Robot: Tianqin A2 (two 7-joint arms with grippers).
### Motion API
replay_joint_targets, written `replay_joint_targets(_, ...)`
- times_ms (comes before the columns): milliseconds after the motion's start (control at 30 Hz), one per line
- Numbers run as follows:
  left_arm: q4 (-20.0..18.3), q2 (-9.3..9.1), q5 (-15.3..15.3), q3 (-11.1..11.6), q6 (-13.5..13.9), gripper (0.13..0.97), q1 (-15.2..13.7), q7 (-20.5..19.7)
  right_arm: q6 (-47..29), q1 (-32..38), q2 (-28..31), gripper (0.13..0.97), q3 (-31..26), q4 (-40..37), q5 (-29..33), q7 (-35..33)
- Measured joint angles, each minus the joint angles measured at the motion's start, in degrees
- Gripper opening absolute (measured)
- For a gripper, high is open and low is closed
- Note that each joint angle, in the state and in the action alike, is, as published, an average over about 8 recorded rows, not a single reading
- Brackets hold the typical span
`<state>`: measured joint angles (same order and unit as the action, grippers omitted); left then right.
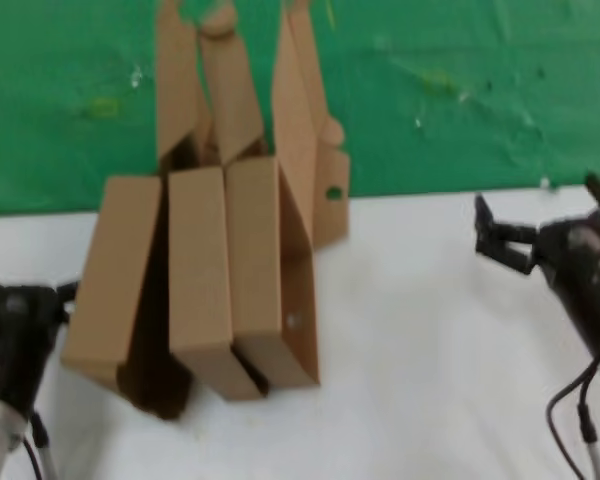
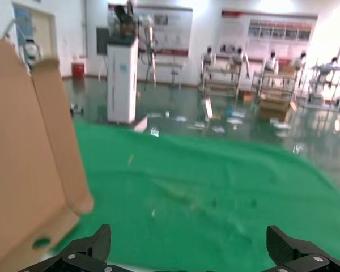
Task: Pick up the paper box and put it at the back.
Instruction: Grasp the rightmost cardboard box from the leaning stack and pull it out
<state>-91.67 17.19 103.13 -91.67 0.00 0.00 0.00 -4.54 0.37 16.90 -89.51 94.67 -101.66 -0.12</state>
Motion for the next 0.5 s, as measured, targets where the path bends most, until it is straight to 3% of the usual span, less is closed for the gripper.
replay_joint_targets(267,0.0,0.00,0.0,0.0,0.0,0.927,0.0,0.0,-6.2,-1.1,-0.1,0.966,5.5,4.5,-1.3,-6.8)
replay_joint_targets(500,0.0,0.00,0.0,0.0,0.0,0.829,0.0,0.0,-17.7,-4.9,1.7,0.966,8.7,9.0,-5.7,-14.5)
